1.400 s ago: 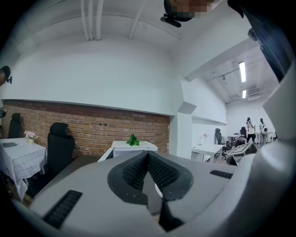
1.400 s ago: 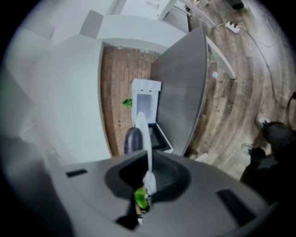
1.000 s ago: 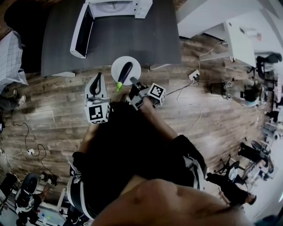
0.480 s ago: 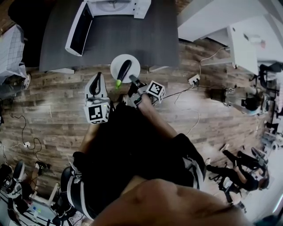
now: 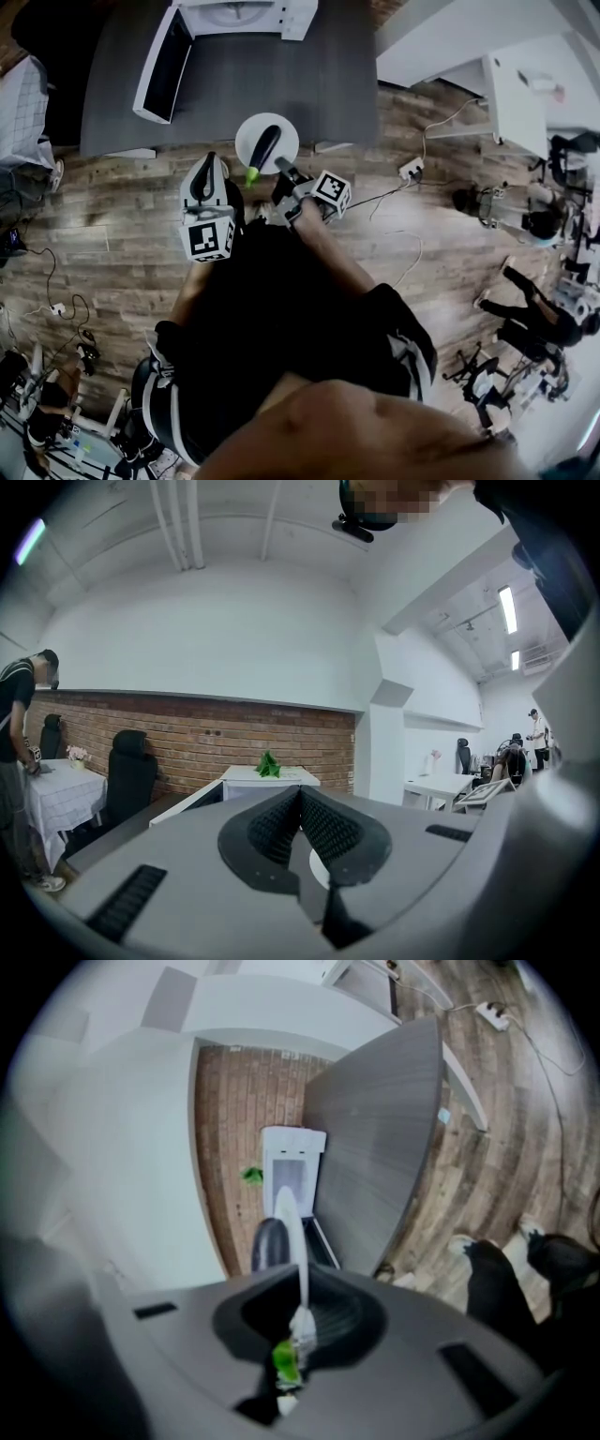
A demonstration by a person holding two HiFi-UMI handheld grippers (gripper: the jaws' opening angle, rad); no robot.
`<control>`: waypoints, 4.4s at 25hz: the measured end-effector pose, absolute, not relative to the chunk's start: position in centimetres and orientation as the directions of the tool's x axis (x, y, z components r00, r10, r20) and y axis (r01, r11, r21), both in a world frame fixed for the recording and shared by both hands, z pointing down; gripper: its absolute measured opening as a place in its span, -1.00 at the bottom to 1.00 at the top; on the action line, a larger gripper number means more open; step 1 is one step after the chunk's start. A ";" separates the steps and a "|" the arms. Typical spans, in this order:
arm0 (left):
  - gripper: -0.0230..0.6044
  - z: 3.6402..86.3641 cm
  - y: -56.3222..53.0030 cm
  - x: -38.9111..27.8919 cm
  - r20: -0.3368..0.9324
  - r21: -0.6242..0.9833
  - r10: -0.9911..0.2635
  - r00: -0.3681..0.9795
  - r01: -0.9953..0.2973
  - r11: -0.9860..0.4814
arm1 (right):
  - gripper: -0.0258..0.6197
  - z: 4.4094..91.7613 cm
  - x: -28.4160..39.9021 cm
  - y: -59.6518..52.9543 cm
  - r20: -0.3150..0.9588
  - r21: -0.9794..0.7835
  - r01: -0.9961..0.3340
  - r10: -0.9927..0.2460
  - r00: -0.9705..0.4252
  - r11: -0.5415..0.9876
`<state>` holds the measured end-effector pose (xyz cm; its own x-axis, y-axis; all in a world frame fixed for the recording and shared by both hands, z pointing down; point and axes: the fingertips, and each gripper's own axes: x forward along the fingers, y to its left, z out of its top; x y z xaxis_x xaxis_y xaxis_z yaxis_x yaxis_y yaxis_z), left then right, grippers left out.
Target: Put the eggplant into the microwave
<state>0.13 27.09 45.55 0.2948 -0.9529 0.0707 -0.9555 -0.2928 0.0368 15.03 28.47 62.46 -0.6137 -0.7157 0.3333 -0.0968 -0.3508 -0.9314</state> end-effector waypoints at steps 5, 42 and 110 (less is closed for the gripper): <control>-0.81 45.7 24.7 -0.1 0.082 0.032 -0.950 0.302 -0.953 -0.300 | -0.80 62.4 14.6 26.4 0.337 -0.930 -0.098 -0.716 -0.612 -0.355; -0.82 45.3 3.8 -10.5 0.082 0.117 -0.876 0.475 -0.878 -0.465 | -0.80 61.5 3.4 7.2 0.339 -0.931 -0.065 -0.786 -0.518 -0.359; -0.81 45.2 -9.6 -6.3 0.086 0.087 -0.948 0.306 -0.950 -0.299 | -0.80 73.0 4.6 -15.9 0.375 -0.918 -0.158 -0.670 -0.641 -0.363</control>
